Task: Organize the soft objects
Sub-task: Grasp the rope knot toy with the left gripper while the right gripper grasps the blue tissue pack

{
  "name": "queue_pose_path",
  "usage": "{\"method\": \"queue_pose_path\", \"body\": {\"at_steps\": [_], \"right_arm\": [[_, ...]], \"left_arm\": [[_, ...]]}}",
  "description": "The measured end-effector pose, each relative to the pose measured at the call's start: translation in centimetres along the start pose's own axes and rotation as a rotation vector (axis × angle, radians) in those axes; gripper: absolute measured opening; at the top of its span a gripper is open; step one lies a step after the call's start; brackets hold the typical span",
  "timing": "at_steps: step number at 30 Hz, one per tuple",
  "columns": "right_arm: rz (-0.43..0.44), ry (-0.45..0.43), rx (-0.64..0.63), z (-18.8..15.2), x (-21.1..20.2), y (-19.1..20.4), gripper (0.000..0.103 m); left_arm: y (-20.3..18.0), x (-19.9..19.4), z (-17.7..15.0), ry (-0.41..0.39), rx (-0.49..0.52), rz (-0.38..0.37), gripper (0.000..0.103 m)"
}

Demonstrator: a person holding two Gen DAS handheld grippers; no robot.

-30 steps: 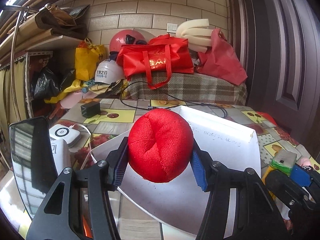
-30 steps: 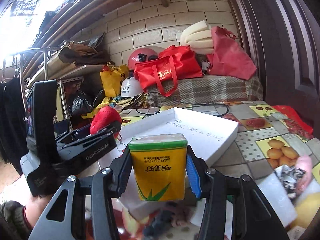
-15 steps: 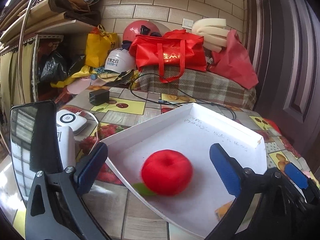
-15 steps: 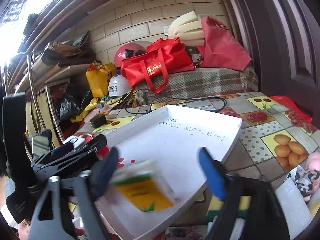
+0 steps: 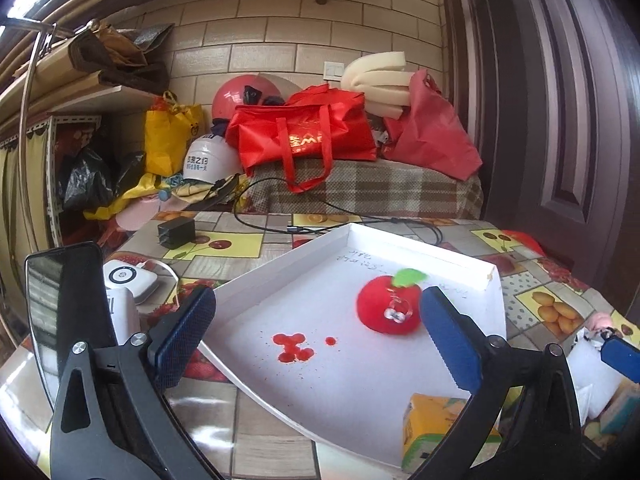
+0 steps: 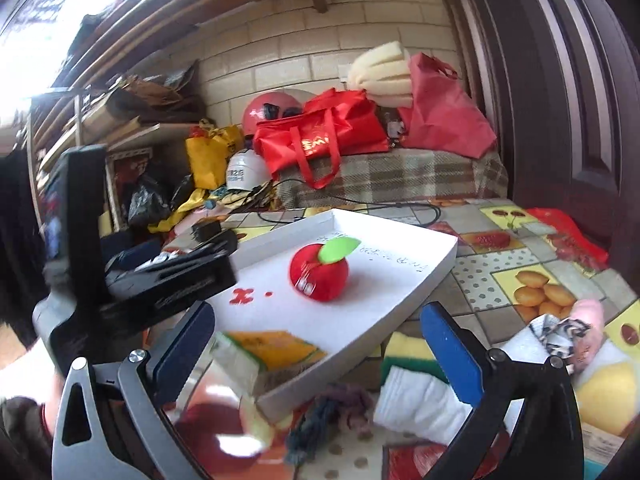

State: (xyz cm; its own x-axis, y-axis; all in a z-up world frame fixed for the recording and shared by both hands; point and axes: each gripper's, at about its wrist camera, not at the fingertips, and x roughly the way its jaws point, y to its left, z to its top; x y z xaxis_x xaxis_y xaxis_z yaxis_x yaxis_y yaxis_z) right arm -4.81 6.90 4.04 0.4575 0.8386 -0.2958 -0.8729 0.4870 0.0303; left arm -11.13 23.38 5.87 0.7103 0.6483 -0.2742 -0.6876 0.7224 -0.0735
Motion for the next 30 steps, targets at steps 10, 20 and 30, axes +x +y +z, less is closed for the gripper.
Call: {"method": "queue_pose_path", "body": {"at_steps": [10,20,30], "right_arm": [[-0.177,0.041,0.053,-1.4,-5.5,-7.4,0.103],[-0.113,0.103,0.133,-2.8,-10.9,-15.9,0.103],[-0.007,0.308,0.112,-4.2,-8.4,-15.6,0.074]], "left_arm": [[-4.2,-3.0,-1.1,0.041,0.112,-0.231,0.103],[-14.3,-5.6,-4.9,0.398,0.332,-0.721,0.102],[-21.1,-6.5,-8.3,0.543,0.544,-0.658,0.094]]}}
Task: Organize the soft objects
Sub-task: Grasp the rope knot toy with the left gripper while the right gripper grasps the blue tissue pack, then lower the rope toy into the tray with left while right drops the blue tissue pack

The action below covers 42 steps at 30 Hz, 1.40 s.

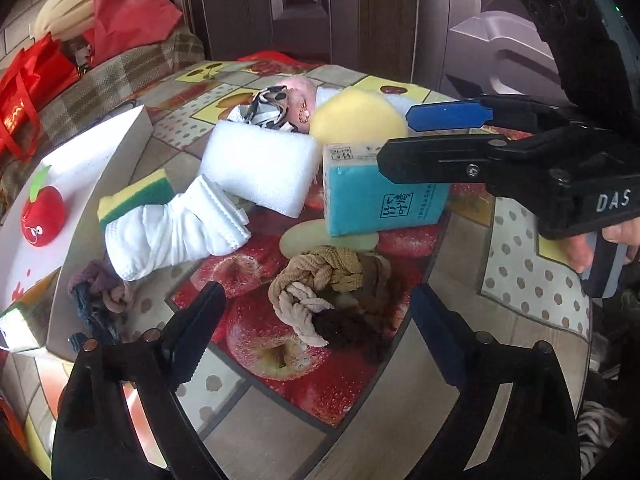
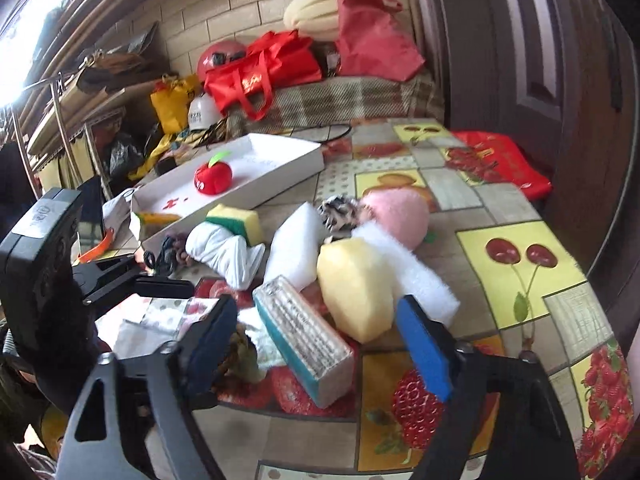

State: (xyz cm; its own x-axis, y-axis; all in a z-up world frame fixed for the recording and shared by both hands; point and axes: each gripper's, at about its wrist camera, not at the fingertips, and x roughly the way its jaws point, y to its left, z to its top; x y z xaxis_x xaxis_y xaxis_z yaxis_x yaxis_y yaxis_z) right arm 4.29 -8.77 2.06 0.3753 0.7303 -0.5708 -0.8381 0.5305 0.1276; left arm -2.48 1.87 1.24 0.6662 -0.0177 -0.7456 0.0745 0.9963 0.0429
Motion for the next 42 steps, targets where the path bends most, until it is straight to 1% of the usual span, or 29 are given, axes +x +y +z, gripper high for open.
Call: {"method": "queue_pose_path", "body": {"at_steps": [4,5,6,7,8,9,10,12,14,16,18,20,21,22,23,24,25,26,28,29,30,32,33,36,37,39,42], "right_arm": [[0.011,0.042,-0.015,-0.5,0.2,0.1,0.072],[0.011,0.062,-0.02,-0.7,0.5,0.2,0.07],[0.015,0.089,-0.026,-0.8,0.9,0.3,0.062],[0.024,0.118,-0.033,-0.9,1.4,0.5,0.047],[0.033,0.154,-0.04,-1.0,2.0,0.7,0.036],[0.042,0.174,-0.047,-1.2,2.4,0.8,0.027],[0.037,0.185,-0.058,-1.3,2.6,1.1,0.026],[0.027,0.159,-0.086,-1.5,1.9,1.6,0.026],[0.035,0.094,-0.098,-1.6,0.5,2.0,0.026],[0.033,0.02,-0.089,-1.5,-0.8,2.0,0.026],[0.022,-0.076,-0.064,-1.4,-2.4,1.8,0.026],[0.01,-0.154,-0.035,-1.0,-3.4,1.7,0.026],[0.0,-0.193,-0.02,-0.8,-3.8,1.6,0.026],[-0.013,-0.224,-0.009,-0.6,-3.9,1.7,0.026],[-0.026,-0.25,0.001,-0.4,-3.9,1.8,0.026],[-0.032,-0.262,0.003,-0.1,-3.7,2.0,0.026],[-0.041,-0.269,0.004,0.2,-3.2,2.2,0.026],[-0.044,-0.271,0.003,0.6,-2.7,2.5,0.026],[-0.039,-0.274,0.001,1.2,-1.6,3.2,0.026],[-0.039,-0.273,-0.002,1.4,-1.1,3.5,0.026],[-0.036,-0.269,-0.005,1.7,-0.5,3.9,0.026],[-0.018,-0.256,-0.011,2.0,0.6,4.7,0.026],[-0.008,-0.246,-0.013,2.1,1.2,5.1,0.026],[0.019,-0.225,-0.033,2.3,2.5,6.5,0.026],[0.03,-0.225,-0.042,2.3,2.6,6.8,0.026],[0.04,-0.22,-0.079,2.5,3.2,8.1,0.026],[0.059,-0.211,-0.124,2.7,4.1,9.8,0.026]], "left_arm": [[0.9,0.8,-0.1,0.03,-0.031,-0.012,0.089],[1.1,1.1,-0.1,0.032,-0.035,-0.016,0.088],[1.2,1.2,0.0,0.034,-0.037,-0.02,0.086],[1.3,1.3,0.1,0.032,-0.037,-0.025,0.077],[1.1,1.1,0.1,0.024,-0.033,-0.034,0.069],[0.9,0.8,0.1,0.012,-0.022,-0.046,0.05],[0.7,0.7,0.1,0.002,-0.01,-0.047,0.042],[0.4,0.2,0.0,-0.015,0.003,-0.034,0.037],[0.6,-0.8,-0.2,-0.064,-0.006,-0.026,0.037],[1.3,-2.3,-0.5,-0.144,-0.04,-0.03,0.037],[2.5,-4.2,-1.1,-0.244,-0.1,-0.032,0.037],[3.8,-6.2,-2.0,-0.351,-0.166,0.007,0.037],[4.2,-7.3,-2.5,-0.408,-0.178,0.057,0.037],[4.5,-8.2,-3.0,-0.46,-0.168,0.141,0.037],[4.6,-9.2,-3.5,-0.513,-0.144,0.248,0.038],[4.9,-9.9,-3.9,-0.551,-0.134,0.328,0.038],[5.7,-10.3,-4.3,-0.569,-0.149,0.384,0.038],[6.9,-10.5,-4.5,-0.568,-0.189,0.412,0.038],[9.9,-10.6,-5.0,-0.543,-0.319,0.422,0.038],[11.1,-10.7,-5.3,-0.538,-0.368,0.444,0.038],[12.0,-10.8,-5.4,-0.54,-0.387,0.482,0.038],[12.9,-11.1,-5.7,-0.553,-0.382,0.549,0.038],[13.5,-11.2,-5.9,-0.554,-0.391,0.564,0.038],[15.6,-11.1,-6.4,-0.539,-0.464,0.559,0.038],[15.9,-11.1,-6.7,-0.537,-0.473,0.564,0.038],[16.3,-11.0,-6.7,-0.537,-0.46,0.589,0.038],[16.5,-10.6,-6.4,-0.519,-0.449,0.605,0.038]]}}
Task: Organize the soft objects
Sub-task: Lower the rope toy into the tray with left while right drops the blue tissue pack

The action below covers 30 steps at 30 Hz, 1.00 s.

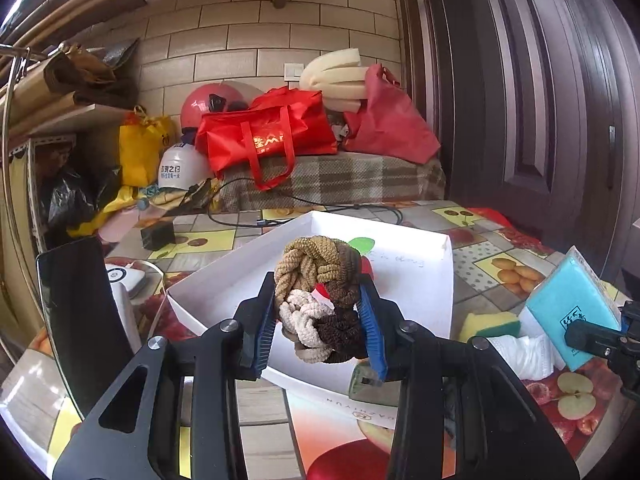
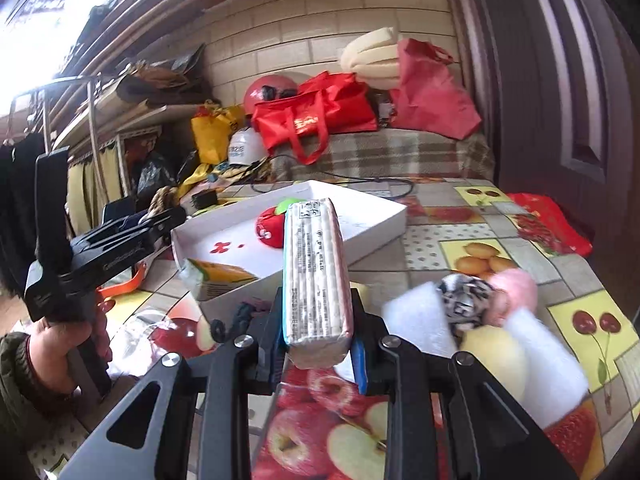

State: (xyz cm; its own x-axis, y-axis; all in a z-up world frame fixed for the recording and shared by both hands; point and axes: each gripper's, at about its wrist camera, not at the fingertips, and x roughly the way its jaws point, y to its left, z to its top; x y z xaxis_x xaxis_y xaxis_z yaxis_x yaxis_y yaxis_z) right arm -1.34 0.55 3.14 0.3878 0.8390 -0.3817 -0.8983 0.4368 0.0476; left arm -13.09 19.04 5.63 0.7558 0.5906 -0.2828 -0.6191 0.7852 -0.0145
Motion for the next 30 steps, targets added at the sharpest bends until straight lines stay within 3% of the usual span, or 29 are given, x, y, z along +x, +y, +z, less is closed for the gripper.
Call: {"method": "queue_pose_path", "body": {"at_steps": [12,30], "right_arm": [[0.042,0.051,0.029,1.8,5.4,2.1,0.026],[-0.054,0.043,0.09,5.7,13.9,2.7,0.026]], "left_arm": [[1.9,3.7,0.9,0.036,-0.048,0.084,0.038],[3.9,9.3,2.1,0.127,-0.152,0.115,0.038]]}}
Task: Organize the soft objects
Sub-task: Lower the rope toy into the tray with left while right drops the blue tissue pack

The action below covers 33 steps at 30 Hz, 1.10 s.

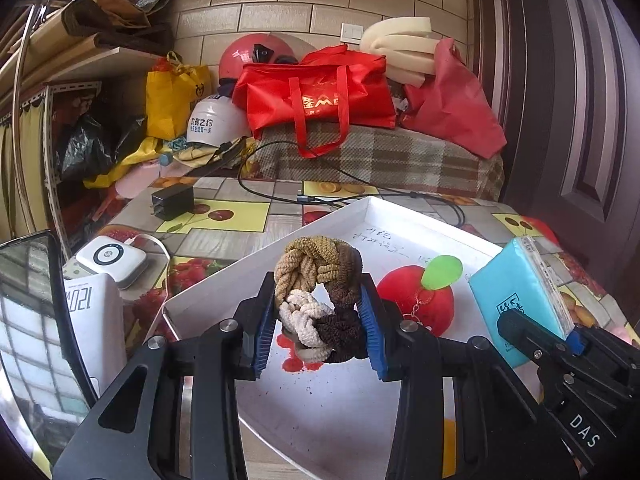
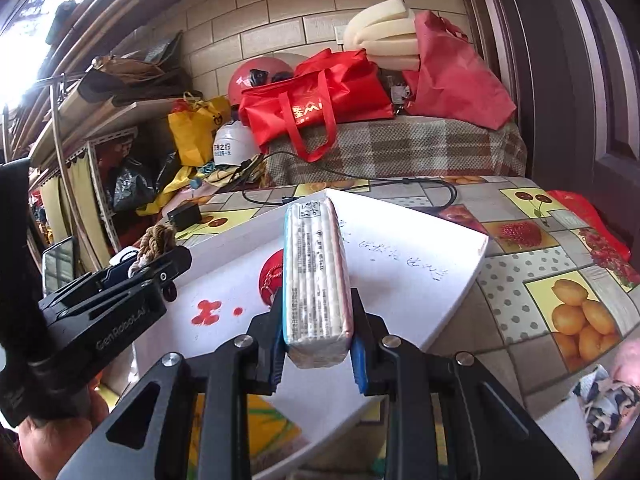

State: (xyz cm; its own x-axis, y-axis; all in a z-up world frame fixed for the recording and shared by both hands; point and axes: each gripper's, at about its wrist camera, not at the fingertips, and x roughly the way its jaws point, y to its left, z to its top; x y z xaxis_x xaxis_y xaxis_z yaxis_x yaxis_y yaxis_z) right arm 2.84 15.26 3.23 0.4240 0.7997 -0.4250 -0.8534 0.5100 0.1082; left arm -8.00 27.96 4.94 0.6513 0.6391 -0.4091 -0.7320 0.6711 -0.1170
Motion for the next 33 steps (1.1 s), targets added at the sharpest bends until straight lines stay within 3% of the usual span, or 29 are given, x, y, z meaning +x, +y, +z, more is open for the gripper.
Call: {"method": "queue_pose_path", "body": {"at_steps": [21,25,26,27,28,29,31,33], "right_arm": [[-0.016,0.001,0.036,0.2,0.0,-0.4,0.028],[-0.022,-0.002,0.027,0.2,-0.1,-0.3,0.03],[-0.025,-0.005,0.02,0.2,-0.1,-0.2,0.035],[-0.029,-0.008,0.014,0.1,-0.2,0.0,0.054],[-0.031,-0.012,0.007,0.1,-0.2,0.1,0.083],[-0.044,-0.019,0.005,0.1,-0.3,0.2,0.091],[-0.049,-0.036,0.03,0.1,-0.7,-0.3,0.1],[-0.048,-0.04,0.052,0.1,-0.9,-0.8,0.103]], "left_arm": [[-0.6,0.2,0.1,-0.014,0.021,0.001,0.04],[-0.6,0.0,0.1,-0.017,0.023,0.006,0.047],[-0.6,-0.1,0.1,-0.021,0.025,0.012,0.049],[-0.7,-0.2,0.2,-0.028,0.026,0.027,0.053],[-0.7,-0.4,0.2,-0.037,0.025,0.043,0.061],[-0.4,-0.6,0.2,-0.048,0.014,0.06,0.069],[0.3,-0.7,0.2,-0.048,-0.013,0.063,0.103],[0.4,-0.7,0.2,-0.043,-0.012,0.051,0.103]]}}
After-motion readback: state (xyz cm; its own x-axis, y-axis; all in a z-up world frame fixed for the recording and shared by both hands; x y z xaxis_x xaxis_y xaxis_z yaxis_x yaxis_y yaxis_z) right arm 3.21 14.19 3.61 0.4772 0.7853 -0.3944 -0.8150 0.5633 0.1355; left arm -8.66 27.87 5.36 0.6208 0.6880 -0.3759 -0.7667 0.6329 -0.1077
